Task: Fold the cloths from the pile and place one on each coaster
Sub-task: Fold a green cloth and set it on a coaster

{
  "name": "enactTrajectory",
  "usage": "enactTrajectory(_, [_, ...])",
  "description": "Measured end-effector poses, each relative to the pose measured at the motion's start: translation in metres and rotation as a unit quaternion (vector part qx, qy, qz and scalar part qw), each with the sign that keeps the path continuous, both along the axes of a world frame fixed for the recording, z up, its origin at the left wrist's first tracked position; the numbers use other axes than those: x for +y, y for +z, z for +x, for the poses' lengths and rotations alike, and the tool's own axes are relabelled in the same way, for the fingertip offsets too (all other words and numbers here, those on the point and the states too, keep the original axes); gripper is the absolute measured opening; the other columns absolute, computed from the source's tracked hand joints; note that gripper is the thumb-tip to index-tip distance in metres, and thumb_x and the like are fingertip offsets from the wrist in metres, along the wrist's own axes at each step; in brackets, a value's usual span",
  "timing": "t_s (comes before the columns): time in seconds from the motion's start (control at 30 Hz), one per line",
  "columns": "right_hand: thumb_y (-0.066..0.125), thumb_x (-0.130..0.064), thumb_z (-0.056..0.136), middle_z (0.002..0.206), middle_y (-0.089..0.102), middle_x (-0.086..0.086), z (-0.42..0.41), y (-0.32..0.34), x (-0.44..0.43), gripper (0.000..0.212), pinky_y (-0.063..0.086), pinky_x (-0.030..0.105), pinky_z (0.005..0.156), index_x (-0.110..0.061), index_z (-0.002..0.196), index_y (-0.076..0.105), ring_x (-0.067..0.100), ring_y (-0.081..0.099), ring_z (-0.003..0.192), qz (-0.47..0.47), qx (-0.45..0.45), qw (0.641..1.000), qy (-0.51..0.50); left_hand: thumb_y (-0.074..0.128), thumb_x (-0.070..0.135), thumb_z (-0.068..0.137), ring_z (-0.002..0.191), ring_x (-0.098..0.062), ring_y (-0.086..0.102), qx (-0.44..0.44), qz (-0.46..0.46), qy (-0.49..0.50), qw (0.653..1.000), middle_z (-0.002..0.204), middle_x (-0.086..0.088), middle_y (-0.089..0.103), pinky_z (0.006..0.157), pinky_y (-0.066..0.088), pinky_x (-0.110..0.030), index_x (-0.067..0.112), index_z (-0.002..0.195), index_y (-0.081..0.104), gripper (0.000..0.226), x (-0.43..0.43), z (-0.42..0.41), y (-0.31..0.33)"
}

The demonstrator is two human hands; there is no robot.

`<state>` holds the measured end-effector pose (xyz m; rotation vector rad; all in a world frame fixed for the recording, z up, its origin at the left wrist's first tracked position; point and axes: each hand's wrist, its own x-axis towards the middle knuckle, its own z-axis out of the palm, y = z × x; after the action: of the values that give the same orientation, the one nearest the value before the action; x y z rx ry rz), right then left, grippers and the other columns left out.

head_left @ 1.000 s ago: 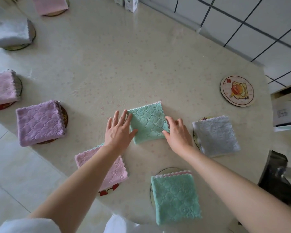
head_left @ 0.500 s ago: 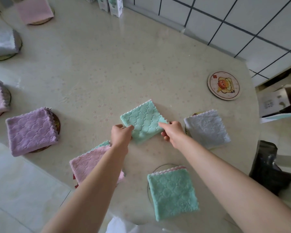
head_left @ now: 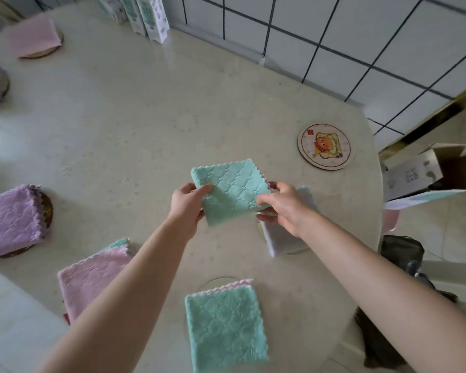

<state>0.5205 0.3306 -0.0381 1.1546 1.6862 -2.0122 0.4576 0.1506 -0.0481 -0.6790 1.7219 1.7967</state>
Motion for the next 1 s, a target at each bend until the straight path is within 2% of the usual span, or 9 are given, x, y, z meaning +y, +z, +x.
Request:
enactTrajectory(0.13, [0.057, 0.006, 0.076, 0.106, 0.064, 0.013, 0.007, 0.006, 0.061, 0.032, 0.055, 0.033, 0.064, -0.01, 0.104, 0.059, 0.025, 0.061, 0.089, 0.009, 0.016, 0.999, 0.04, 0.064, 0.012, 0.087, 0.081, -0.018, 0.067, 0.043, -0.005, -0.037, 0.998, 0.097, -0.008, 0.069, 0.069, 0.057, -0.032, 0.008, 0.108, 0.061, 0.021, 0.064, -0.001, 0.002])
enactTrajectory(0.2, [0.058, 0.007, 0.076, 0.107, 0.064, 0.012, 0.01, 0.006, 0.093, 0.032, 0.054, 0.033, 0.064, -0.012, 0.102, 0.06, 0.024, 0.061, 0.089, 0.021, 0.027, 0.999, 0.038, 0.065, 0.012, 0.087, 0.083, -0.018, 0.068, 0.052, -0.007, -0.047, 0.998, 0.099, -0.008, 0.069, 0.072, 0.058, -0.033, 0.008, 0.108, 0.061, 0.022, 0.097, -0.003, -0.001])
enactTrajectory(0.33, [0.059, 0.007, 0.078, 0.11, 0.065, 0.01, 0.009, 0.005, 0.153, 0.034, 0.055, 0.035, 0.07, -0.015, 0.104, 0.058, 0.026, 0.062, 0.093, 0.033, 0.03, 0.999, 0.008, 0.065, 0.012, 0.087, 0.091, -0.02, 0.068, 0.065, -0.021, -0.08, 0.994, 0.103, -0.009, 0.069, 0.08, 0.058, -0.037, 0.009, 0.109, 0.061, 0.022, 0.156, -0.013, -0.006])
enactTrajectory(0.53, [0.058, 0.001, 0.082, 0.099, 0.064, 0.006, -0.013, -0.002, 0.227, 0.026, 0.052, 0.029, 0.064, -0.015, 0.103, 0.059, 0.02, 0.063, 0.081, 0.056, 0.033, 0.997, -0.047, 0.057, 0.012, 0.091, 0.093, -0.024, 0.068, 0.103, -0.04, -0.138, 0.984, 0.105, -0.01, 0.067, 0.073, 0.058, -0.032, 0.006, 0.113, 0.059, 0.023, 0.231, -0.047, -0.004])
enactTrajectory(0.67, [0.059, -0.004, 0.081, 0.109, 0.066, 0.009, -0.03, -0.017, 0.259, 0.024, 0.054, 0.029, 0.063, -0.019, 0.099, 0.063, 0.024, 0.066, 0.093, 0.097, 0.024, 0.992, -0.07, 0.058, 0.01, 0.091, 0.093, -0.028, 0.066, 0.116, -0.075, -0.17, 0.976, 0.104, -0.013, 0.064, 0.082, 0.057, -0.041, 0.006, 0.117, 0.056, 0.027, 0.267, -0.071, -0.01])
enactTrajectory(0.77, [0.058, -0.007, 0.079, 0.107, 0.067, 0.012, -0.034, -0.029, 0.272, 0.018, 0.058, 0.034, 0.067, -0.021, 0.088, 0.065, 0.027, 0.067, 0.092, 0.147, -0.019, 0.988, -0.045, 0.058, 0.011, 0.087, 0.072, -0.025, 0.059, 0.098, -0.152, -0.192, 0.965, 0.085, -0.01, 0.062, 0.077, 0.055, -0.04, 0.013, 0.097, 0.057, 0.01, 0.28, -0.079, -0.022])
enactTrajectory(0.83, [0.058, -0.01, 0.08, 0.104, 0.068, 0.013, -0.032, -0.036, 0.277, 0.013, 0.059, 0.038, 0.075, -0.022, 0.083, 0.063, 0.028, 0.068, 0.091, 0.174, -0.052, 0.983, -0.015, 0.059, 0.012, 0.085, 0.069, -0.024, 0.058, 0.078, -0.189, -0.193, 0.96, 0.084, -0.013, 0.064, 0.075, 0.055, -0.039, 0.015, 0.085, 0.056, 0.004, 0.283, -0.081, -0.028])
enactTrajectory(1.0, [0.058, -0.021, 0.086, 0.09, 0.067, 0.008, -0.033, -0.043, 0.286, 0.017, 0.058, 0.04, 0.078, -0.017, 0.1, 0.066, 0.022, 0.065, 0.075, 0.215, -0.062, 0.975, 0.014, 0.062, 0.014, 0.083, 0.06, -0.023, 0.061, 0.068, -0.21, -0.19, 0.957, 0.081, -0.013, 0.07, 0.072, 0.058, -0.036, 0.013, 0.069, 0.059, 0.015, 0.285, -0.089, -0.032])
